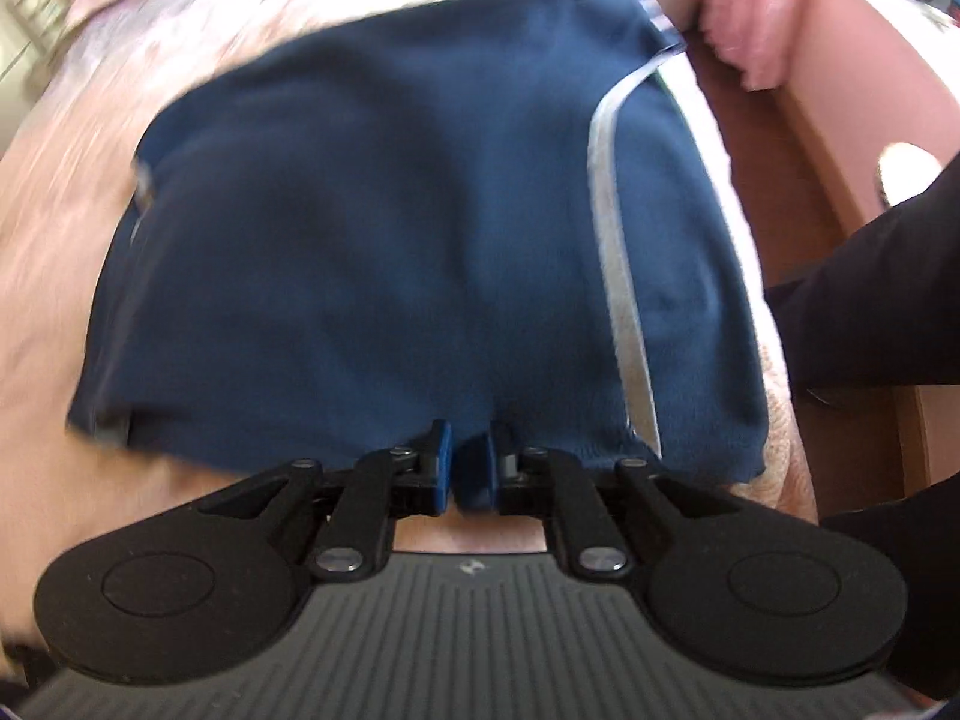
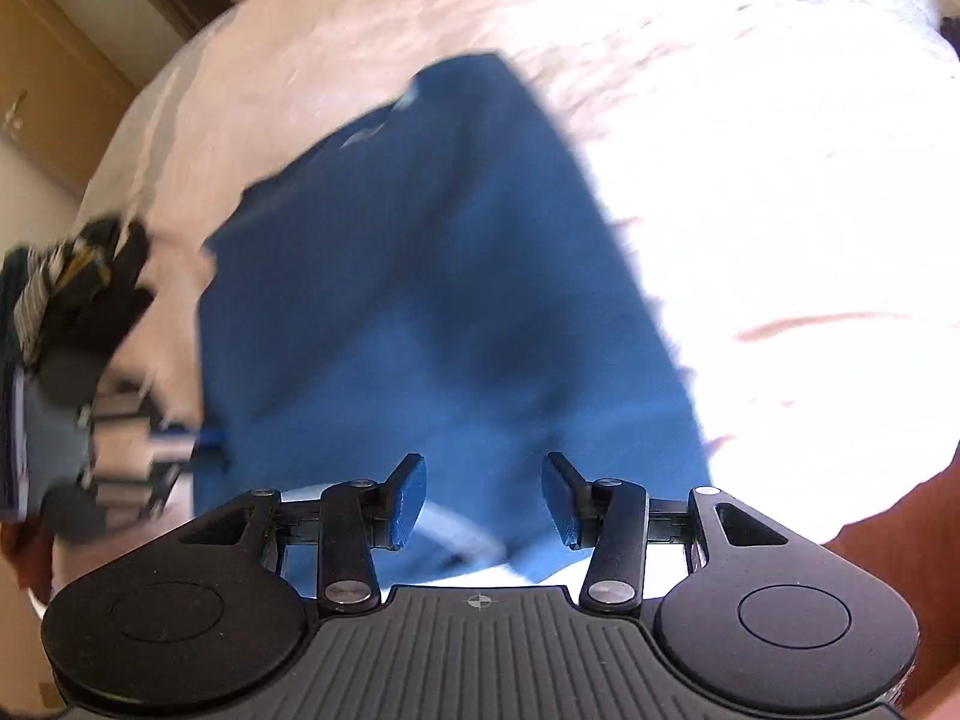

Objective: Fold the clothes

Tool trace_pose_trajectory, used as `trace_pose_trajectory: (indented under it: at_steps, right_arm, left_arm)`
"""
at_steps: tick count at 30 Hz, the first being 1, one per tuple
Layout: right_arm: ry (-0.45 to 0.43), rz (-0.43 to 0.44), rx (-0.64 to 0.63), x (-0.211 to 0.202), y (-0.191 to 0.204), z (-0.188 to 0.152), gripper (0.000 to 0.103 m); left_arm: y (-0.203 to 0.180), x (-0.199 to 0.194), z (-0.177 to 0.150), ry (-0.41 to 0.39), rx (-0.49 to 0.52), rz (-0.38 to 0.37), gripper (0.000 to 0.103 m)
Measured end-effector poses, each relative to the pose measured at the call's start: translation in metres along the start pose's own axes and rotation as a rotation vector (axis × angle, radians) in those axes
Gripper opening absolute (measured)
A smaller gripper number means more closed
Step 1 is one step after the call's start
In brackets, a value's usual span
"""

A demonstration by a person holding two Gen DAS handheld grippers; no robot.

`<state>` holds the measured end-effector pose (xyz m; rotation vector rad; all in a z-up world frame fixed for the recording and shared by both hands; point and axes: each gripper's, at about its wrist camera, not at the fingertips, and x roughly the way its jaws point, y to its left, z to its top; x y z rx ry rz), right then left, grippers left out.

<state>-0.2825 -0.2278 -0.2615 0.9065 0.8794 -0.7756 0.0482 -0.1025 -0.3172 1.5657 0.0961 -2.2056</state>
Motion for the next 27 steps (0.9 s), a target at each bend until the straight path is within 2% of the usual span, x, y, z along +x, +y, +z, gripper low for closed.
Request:
trace_pose_trajectory:
  at_steps: [2,5,7,9,10,11,13,17,21,23,24,25,27]
  right_arm:
    - [0.004,0.015,0.000,0.005,-0.027,0.012,0.047]
    - [0.084,0.001,-0.050,0.014,-0.053,0.025,0.047]
    - [0.109,0.002,-0.118,0.012,-0.060,0.030,0.047]
    - [0.114,0.010,-0.209,0.004,-0.059,0.033,0.048]
    - [0.117,0.014,-0.255,0.000,-0.059,0.034,0.052]
    - [0.120,0.018,-0.300,-0.004,-0.059,0.035,0.062]
    - [0.114,0.025,-0.409,-0.012,-0.052,0.032,0.069]
    - [0.082,0.027,-0.618,-0.021,-0.028,0.004,0.070]
    - [0.068,-0.012,-0.769,-0.017,-0.012,-0.029,0.070]
    - [0.055,-0.044,-0.835,-0.018,-0.012,-0.050,0.070]
    - [0.048,-0.069,-0.881,-0.017,-0.012,-0.058,0.070]
    - [0.040,-0.096,-0.929,-0.017,-0.011,-0.066,0.070]
    - [0.017,-0.166,-1.027,-0.016,-0.009,-0.079,0.070]
  left_arm:
    - [-0.004,-0.004,0.001,0.052,-0.062,0.042,0.009]
    - [-0.016,-0.017,0.009,0.107,-0.136,0.129,0.013]
    - [-0.031,-0.030,0.015,0.118,-0.185,0.192,0.024]
    - [-0.051,-0.041,0.024,0.120,-0.211,0.258,0.048]
    - [-0.064,-0.045,0.030,0.115,-0.213,0.293,0.052]
    - [-0.078,-0.044,0.035,0.111,-0.192,0.311,0.058]
    - [-0.107,-0.040,0.043,0.109,-0.133,0.342,0.063]
    - [-0.148,-0.011,0.054,0.126,0.016,0.402,0.067]
    - [-0.154,0.017,0.055,0.155,0.068,0.527,0.068]
    - [-0.149,0.015,0.056,0.147,0.037,0.542,0.068]
    - [-0.146,0.013,0.056,0.142,0.022,0.549,0.059]
    - [-0.144,0.012,0.057,0.138,0.006,0.557,0.054]
    - [-0.138,0.010,0.058,0.129,-0.026,0.571,0.031]
